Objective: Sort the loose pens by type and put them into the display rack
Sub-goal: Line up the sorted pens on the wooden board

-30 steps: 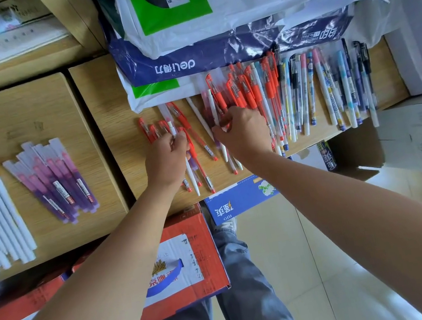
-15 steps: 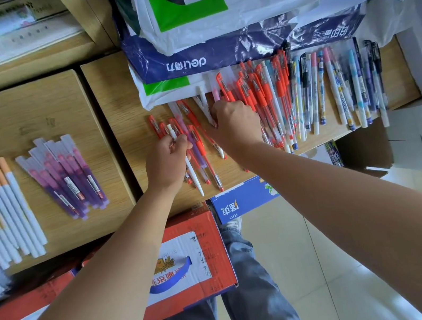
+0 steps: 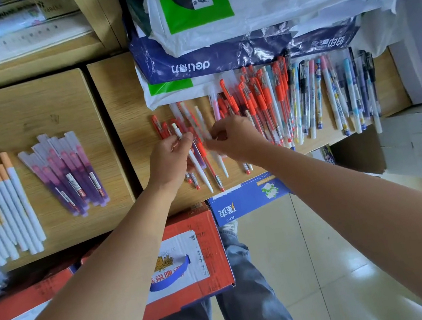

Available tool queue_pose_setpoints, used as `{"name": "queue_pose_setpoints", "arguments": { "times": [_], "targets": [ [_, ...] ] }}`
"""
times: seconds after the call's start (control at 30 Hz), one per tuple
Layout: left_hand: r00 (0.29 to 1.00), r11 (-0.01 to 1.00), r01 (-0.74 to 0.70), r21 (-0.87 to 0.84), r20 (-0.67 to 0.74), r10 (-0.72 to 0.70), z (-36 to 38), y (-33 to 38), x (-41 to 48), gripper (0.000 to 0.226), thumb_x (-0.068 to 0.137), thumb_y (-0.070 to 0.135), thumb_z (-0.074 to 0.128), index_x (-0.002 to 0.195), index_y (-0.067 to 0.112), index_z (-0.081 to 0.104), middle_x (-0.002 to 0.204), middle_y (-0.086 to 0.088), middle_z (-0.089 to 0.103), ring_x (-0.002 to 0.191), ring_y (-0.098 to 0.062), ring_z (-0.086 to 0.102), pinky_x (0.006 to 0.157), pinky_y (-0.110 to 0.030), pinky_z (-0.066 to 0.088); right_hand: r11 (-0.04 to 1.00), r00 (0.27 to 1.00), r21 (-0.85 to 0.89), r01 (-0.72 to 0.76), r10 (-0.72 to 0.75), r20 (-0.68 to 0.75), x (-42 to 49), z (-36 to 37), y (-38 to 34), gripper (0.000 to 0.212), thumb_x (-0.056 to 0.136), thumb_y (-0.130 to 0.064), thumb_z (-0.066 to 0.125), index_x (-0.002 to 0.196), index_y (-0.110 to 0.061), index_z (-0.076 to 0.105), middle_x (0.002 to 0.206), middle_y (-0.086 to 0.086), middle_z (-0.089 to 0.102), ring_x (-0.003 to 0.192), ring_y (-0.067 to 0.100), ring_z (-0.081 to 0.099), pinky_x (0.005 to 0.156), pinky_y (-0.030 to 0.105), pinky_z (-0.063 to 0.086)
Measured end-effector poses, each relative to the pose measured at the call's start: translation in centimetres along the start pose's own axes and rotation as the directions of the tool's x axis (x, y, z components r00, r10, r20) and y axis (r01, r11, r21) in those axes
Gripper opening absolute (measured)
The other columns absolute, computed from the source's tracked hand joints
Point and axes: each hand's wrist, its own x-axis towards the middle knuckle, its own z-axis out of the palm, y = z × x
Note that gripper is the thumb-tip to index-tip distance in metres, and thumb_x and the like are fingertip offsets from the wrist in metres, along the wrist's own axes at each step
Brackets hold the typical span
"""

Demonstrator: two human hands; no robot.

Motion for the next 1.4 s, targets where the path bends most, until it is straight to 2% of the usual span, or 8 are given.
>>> {"name": "queue_pose_setpoints", "arguments": {
  "times": [0.13, 0.37, 0.57, 0.73, 0.97, 1.2, 1.33, 1.4],
  "targets": [
    [0.999, 0.999, -0.029, -0.036, 0.021, 0.030, 0.8, 0.3, -0.2, 0.027, 0.096, 0.029, 0.056, 0.084, 0.008, 0.067, 0.082, -0.027, 0.061, 0.069, -0.029, 0.057, 0.048, -0.025, 0.050, 0.998, 0.988, 0.027, 0.053, -0.057, 0.143, -1.4, -0.1, -0.6, 0.021, 0.088, -0.024, 0.065, 0.073, -0.009, 0.063, 0.065, 0.005, 0.063, 0.051, 0.008, 0.047, 0.049, 0.016, 0.034],
    [0.998, 1.000, -0.020, 0.003, 0.057, 0.020, 1.3, -0.3, -1.2, 0.019, 0.096, 0.024, 0.055, 0.082, 0.017, 0.065, 0.074, -0.002, 0.064, 0.060, -0.010, 0.057, 0.049, -0.022, 0.043, 0.997, 0.953, 0.064, 0.047, -0.064, 0.297, -2.2, -1.1, -0.5, 0.031, 0.093, -0.031, 0.061, 0.079, -0.004, 0.068, 0.061, -0.002, 0.062, 0.044, 0.003, 0.051, 0.041, 0.011, 0.036],
    [0.998, 0.999, 0.042, 0.000, -0.036, -0.042, 0.3, -0.5, -0.9, 0.025, 0.100, 0.029, 0.046, 0.092, 0.009, 0.059, 0.076, -0.003, 0.055, 0.066, -0.013, 0.053, 0.057, -0.023, 0.044, 0.977, 0.935, -0.108, -0.184, 0.140, -0.327, -1.2, -0.5, 1.4, 0.033, 0.089, -0.041, 0.063, 0.086, -0.008, 0.065, 0.071, 0.002, 0.063, 0.063, 0.016, 0.058, 0.056, 0.026, 0.048],
    [0.996, 0.995, 0.091, -0.040, 0.012, -0.091, -1.1, -1.5, -1.3, 0.023, 0.101, 0.029, 0.044, 0.089, 0.014, 0.057, 0.087, -0.012, 0.066, 0.075, -0.017, 0.063, 0.050, -0.018, 0.041, 0.939, 0.940, -0.250, -0.235, 0.154, -0.305, -0.3, 0.8, 1.0, 0.038, 0.089, -0.045, 0.061, 0.078, -0.010, 0.054, 0.071, 0.003, 0.051, 0.064, 0.020, 0.050, 0.048, 0.022, 0.031],
    [0.991, 0.993, 0.062, -0.101, -0.112, -0.073, -4.0, -2.7, -2.4, 0.023, 0.103, 0.025, 0.039, 0.090, 0.012, 0.053, 0.082, -0.008, 0.060, 0.053, 0.001, 0.060, 0.043, -0.010, 0.037, 0.994, 0.927, -0.011, -0.106, 0.095, -0.364, -1.0, 1.0, -0.2, 0.019, 0.075, -0.023, 0.068, 0.068, -0.006, 0.062, 0.058, 0.002, 0.056, 0.055, 0.014, 0.047, 0.045, 0.020, 0.032],
    [0.968, 0.981, 0.023, -0.192, -0.240, -0.070, -10.4, -2.6, -4.8, 0.023, 0.104, 0.021, 0.034, 0.091, 0.010, 0.049, 0.078, -0.006, 0.052, 0.052, 0.001, 0.059, 0.045, -0.008, 0.041, 0.987, 0.992, 0.142, 0.075, -0.088, 0.089, -1.2, 4.8, -9.3, 0.011, 0.084, -0.014, 0.066, 0.074, -0.009, 0.064, 0.061, 0.003, 0.065, 0.041, 0.001, 0.053, 0.049, 0.019, 0.044],
    [0.955, 0.977, 0.017, -0.215, -0.286, -0.079, -15.0, -3.7, -6.1, 0.023, 0.104, 0.024, 0.036, 0.107, 0.006, 0.050, 0.082, -0.001, 0.054, 0.050, 0.006, 0.060, 0.044, -0.006, 0.039, 0.990, 0.987, 0.122, 0.064, -0.081, 0.139, 0.4, 8.7, -14.0, 0.016, 0.086, -0.010, 0.063, 0.072, -0.003, 0.067, 0.054, 0.001, 0.061, 0.035, -0.002, 0.052, 0.039, 0.014, 0.042],
    [0.951, 0.981, 0.027, -0.192, -0.298, -0.085, -16.9, -4.9, -6.4, 0.025, 0.104, 0.027, 0.036, 0.106, 0.008, 0.052, 0.081, 0.003, 0.055, 0.059, -0.001, 0.061, 0.046, -0.006, 0.039, 0.996, 0.986, 0.066, 0.066, -0.075, 0.151, 1.1, 10.7, -15.0, 0.023, 0.085, -0.011, 0.061, 0.064, -0.005, 0.068, 0.059, 0.011, 0.068, 0.048, 0.011, 0.063, 0.050, 0.027, 0.055]
  ]
}}
